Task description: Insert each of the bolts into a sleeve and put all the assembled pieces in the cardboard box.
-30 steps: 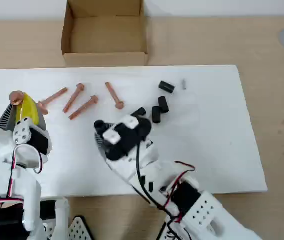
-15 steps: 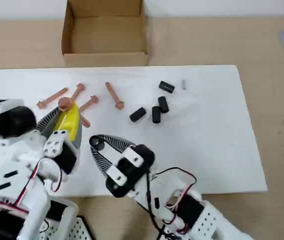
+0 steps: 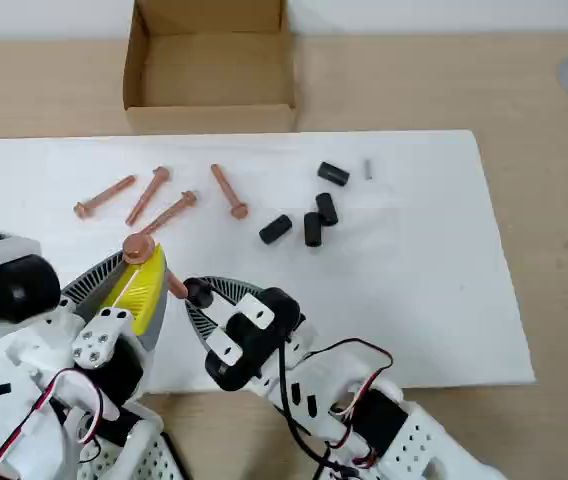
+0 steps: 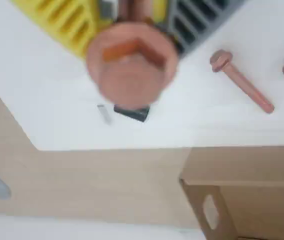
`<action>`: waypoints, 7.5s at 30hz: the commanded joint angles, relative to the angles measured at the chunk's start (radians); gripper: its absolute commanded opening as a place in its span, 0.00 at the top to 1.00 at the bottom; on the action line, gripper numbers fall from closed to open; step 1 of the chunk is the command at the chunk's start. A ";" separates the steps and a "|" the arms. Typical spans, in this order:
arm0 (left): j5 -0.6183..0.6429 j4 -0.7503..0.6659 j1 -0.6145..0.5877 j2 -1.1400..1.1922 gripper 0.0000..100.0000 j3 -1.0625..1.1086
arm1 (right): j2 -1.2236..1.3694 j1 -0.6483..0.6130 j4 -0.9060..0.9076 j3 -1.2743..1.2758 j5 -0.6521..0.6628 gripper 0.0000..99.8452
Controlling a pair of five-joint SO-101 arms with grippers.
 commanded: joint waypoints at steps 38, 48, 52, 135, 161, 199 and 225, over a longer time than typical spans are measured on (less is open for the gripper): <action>-0.133 -0.138 0.011 -0.005 0.99 0.213 | -0.128 -0.007 -0.075 -0.005 -0.057 0.99; -0.140 -0.081 0.017 -0.004 0.98 0.189 | -0.128 0.010 -0.075 -0.005 -0.057 0.99; -0.135 -0.017 0.014 -0.004 0.93 0.153 | -0.128 0.047 -0.077 -0.015 -0.057 0.99; -0.267 -0.249 -0.367 0.848 0.84 0.135 | 2.770 0.680 -0.215 -2.543 -0.112 0.99; -0.322 -0.416 -0.365 0.860 0.83 0.176 | 3.071 0.691 0.267 -3.177 -0.051 0.80; -0.695 -0.420 -0.365 1.837 0.81 -0.448 | 2.525 0.875 1.108 -3.358 -0.051 0.80; -0.896 -0.221 -0.365 1.910 0.98 -0.460 | 2.520 0.871 1.194 -3.358 -0.051 0.98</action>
